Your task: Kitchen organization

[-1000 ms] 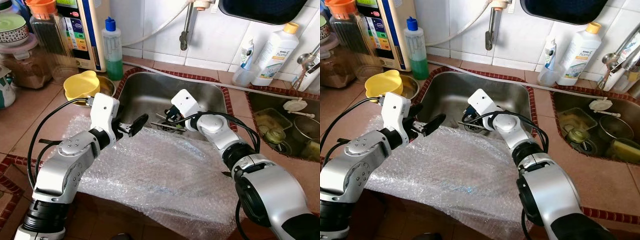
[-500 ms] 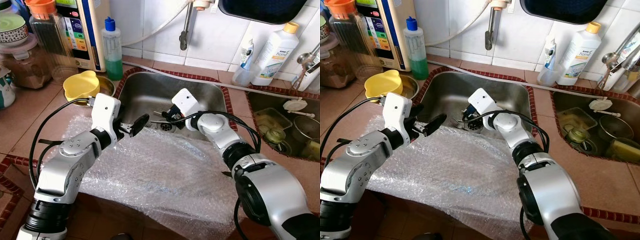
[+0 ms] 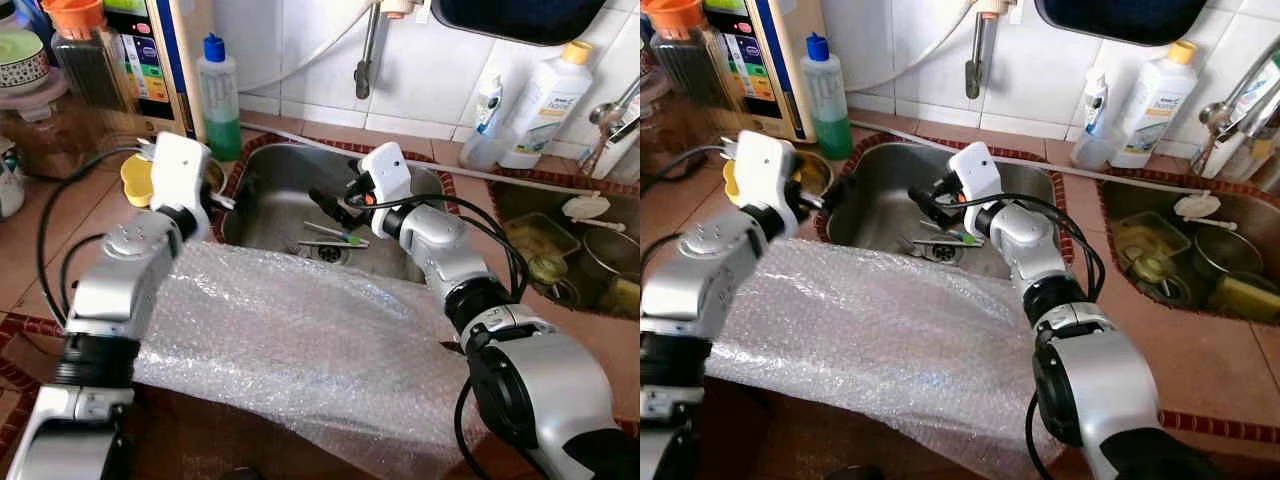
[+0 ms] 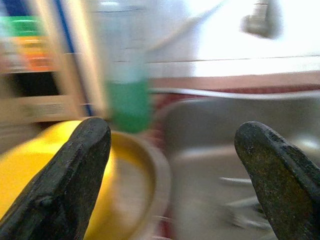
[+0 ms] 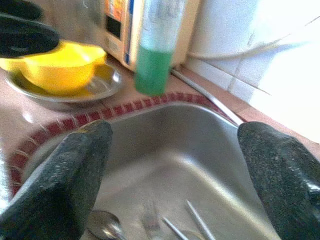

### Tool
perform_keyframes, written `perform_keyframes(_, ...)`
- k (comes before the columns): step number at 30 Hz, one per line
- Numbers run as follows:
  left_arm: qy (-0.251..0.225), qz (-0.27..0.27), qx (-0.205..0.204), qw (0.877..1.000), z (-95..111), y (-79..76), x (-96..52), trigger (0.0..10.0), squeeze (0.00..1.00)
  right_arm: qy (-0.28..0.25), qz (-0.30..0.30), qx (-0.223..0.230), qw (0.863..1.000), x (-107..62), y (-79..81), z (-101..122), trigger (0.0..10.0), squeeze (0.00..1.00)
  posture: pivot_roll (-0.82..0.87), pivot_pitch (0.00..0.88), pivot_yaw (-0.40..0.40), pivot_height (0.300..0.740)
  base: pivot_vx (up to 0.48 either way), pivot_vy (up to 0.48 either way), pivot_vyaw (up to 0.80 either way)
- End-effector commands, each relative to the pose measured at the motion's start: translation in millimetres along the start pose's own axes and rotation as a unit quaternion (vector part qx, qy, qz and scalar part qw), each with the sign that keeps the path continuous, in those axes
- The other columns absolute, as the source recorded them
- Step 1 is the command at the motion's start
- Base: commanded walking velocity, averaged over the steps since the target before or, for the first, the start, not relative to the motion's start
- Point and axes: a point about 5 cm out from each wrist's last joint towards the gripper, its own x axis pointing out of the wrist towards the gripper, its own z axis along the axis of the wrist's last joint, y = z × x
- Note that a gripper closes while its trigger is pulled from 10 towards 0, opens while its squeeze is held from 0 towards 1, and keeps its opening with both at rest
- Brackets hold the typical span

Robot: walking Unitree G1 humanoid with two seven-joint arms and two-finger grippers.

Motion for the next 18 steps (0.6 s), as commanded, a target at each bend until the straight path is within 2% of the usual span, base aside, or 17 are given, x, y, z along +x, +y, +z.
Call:
perform_keyframes(1,0.001,0.052,0.013,0.999,5.2,16.4,5.3,10.0,0.00,-0.023,0.007,0.004,1.000,-1.5,1.6,4.7,10.0,1.00,0.15,0.045,-0.048,0.740,0.000,0.000,0.00)
perform_keyframes(2,0.010,0.079,0.015,0.997,5.6,23.5,7.3,10.0,0.00,-0.030,0.012,0.012,0.999,-1.4,5.2,4.9,10.0,1.00,0.14,0.044,-0.048,0.740,0.000,0.000,0.00)
perform_keyframes(3,0.010,0.079,0.015,0.997,5.6,23.5,7.3,10.0,0.00,-0.030,0.012,0.012,0.999,-1.4,5.2,4.9,10.0,1.00,0.14,0.044,-0.048,0.740,0.000,0.000,0.00)
perform_keyframes(4,0.021,0.107,0.017,0.994,5.8,30.8,8.9,10.0,0.00,-0.041,0.021,0.021,0.999,-0.9,11.9,5.8,10.0,1.00,0.14,0.041,-0.047,0.740,0.000,0.000,0.00)
perform_keyframes(6,0.027,0.118,0.018,0.992,6.2,34.5,10.6,10.0,0.00,-0.046,0.024,0.022,0.998,-0.8,15.5,6.7,10.0,1.00,0.14,0.039,-0.047,0.740,0.000,0.000,0.00)
perform_keyframes(8,0.034,0.150,0.004,0.988,7.3,41.0,12.9,10.0,0.00,-0.057,0.028,0.021,0.998,-1.4,25.7,7.4,10.0,1.00,0.13,0.039,-0.043,0.740,0.000,0.000,0.00)
perform_keyframes(13,0.051,0.169,-0.006,0.984,1.2,45.1,14.4,10.0,0.00,-0.062,0.031,0.024,0.997,-1.2,37.6,5.7,10.0,1.00,0.12,0.038,-0.036,0.740,0.000,0.000,0.00)
perform_keyframes(16,0.069,0.184,-0.028,0.980,-7.6,48.9,15.9,10.0,0.00,-0.061,0.043,0.015,0.997,-2.3,45.7,7.6,10.0,1.00,0.12,0.037,-0.038,0.740,0.000,0.000,0.00)
perform_keyframes(18,0.070,0.187,-0.022,0.980,-7.8,50.1,15.6,10.0,0.00,-0.061,0.046,0.014,0.997,-2.4,46.9,8.8,10.0,1.00,0.12,0.036,-0.038,0.740,0.000,0.000,0.00)
